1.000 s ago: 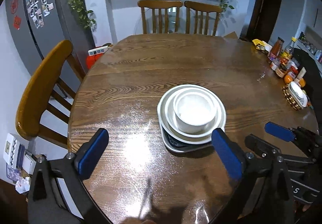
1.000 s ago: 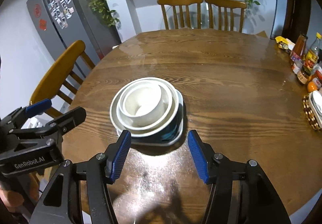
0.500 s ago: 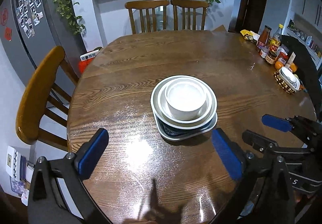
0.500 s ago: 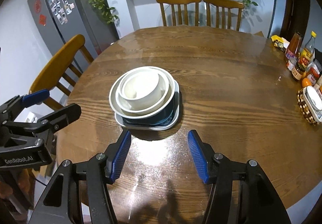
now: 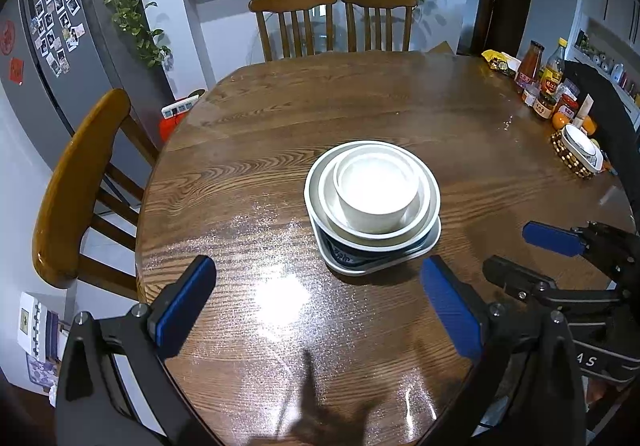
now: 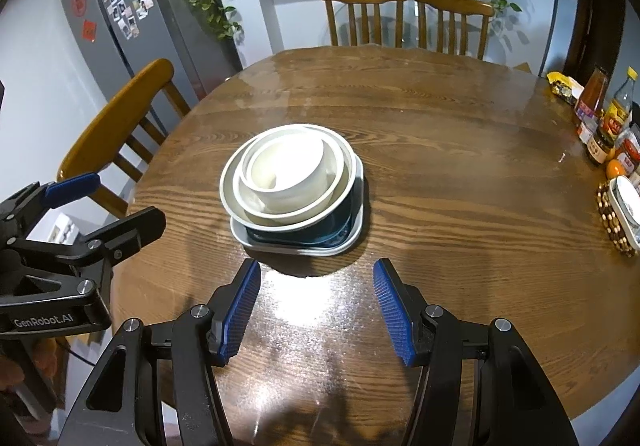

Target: Organize plates and bowls

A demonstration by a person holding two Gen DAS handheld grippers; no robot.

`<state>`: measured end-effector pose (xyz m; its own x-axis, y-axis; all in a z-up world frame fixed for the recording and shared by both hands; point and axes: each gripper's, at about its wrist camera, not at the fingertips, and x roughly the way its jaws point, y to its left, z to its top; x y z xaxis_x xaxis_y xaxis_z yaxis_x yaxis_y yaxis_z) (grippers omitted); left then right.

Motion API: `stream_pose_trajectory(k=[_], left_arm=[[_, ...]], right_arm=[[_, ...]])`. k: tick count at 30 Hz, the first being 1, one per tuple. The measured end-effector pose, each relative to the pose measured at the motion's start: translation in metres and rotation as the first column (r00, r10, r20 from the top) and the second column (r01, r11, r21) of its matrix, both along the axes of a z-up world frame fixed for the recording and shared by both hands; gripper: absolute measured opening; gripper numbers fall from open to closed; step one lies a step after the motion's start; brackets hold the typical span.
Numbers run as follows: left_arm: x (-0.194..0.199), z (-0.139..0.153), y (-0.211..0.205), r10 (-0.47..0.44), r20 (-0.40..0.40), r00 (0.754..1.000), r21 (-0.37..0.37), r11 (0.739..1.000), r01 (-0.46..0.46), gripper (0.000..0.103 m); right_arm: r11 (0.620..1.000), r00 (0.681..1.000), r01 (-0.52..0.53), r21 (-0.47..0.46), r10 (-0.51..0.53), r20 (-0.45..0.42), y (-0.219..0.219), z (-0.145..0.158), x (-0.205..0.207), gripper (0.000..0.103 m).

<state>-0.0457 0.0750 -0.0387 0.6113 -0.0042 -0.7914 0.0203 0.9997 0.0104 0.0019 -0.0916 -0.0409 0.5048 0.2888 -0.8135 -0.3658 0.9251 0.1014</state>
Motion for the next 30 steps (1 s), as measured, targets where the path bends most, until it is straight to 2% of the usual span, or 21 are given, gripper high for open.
stream_pose_trajectory(k=[30], left_arm=[[0.0061,-0.0039,-0.0018,0.015,-0.011,1.0,0.018,1.0,-0.014,0.102]], right_arm=[[1.0,1.0,-0.024,0.001,0.024,-0.009,0.008,-0.0024,0.0072,0.059]])
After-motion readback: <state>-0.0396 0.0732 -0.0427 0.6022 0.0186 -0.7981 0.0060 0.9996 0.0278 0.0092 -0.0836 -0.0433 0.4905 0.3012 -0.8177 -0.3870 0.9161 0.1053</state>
